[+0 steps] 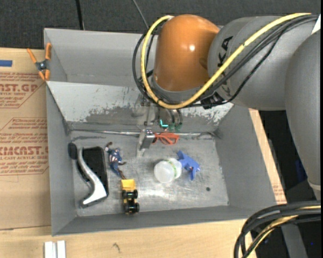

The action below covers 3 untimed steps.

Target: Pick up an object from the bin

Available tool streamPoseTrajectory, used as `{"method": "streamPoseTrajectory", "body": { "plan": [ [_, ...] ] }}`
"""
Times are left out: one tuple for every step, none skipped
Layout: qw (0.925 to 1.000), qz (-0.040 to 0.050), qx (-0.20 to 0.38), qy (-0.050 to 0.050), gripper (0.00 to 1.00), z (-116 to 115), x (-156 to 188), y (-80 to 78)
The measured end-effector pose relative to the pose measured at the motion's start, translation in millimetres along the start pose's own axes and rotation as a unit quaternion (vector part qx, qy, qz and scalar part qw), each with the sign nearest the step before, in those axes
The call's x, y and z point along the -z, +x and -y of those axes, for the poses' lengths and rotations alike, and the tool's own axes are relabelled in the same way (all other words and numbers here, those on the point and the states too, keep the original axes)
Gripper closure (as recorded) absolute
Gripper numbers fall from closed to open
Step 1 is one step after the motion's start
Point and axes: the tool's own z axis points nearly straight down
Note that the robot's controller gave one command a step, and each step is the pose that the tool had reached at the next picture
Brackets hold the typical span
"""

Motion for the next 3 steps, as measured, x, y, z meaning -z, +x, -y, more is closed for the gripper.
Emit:
{"method": "streamPoseTrajectory", "body": {
  "plan": [
    [1.0000, 0.0039, 0.000, 0.000, 0.00, 0.5, 5.0, -1.4],
    [1.0000, 0.0049, 0.001, 0.000, 0.00, -50.9, -15.3, 0.7],
    [0.9999, 0.0052, 0.015, -0.001, 0.00, -49.8, -77.4, 41.9]
  ]
}}
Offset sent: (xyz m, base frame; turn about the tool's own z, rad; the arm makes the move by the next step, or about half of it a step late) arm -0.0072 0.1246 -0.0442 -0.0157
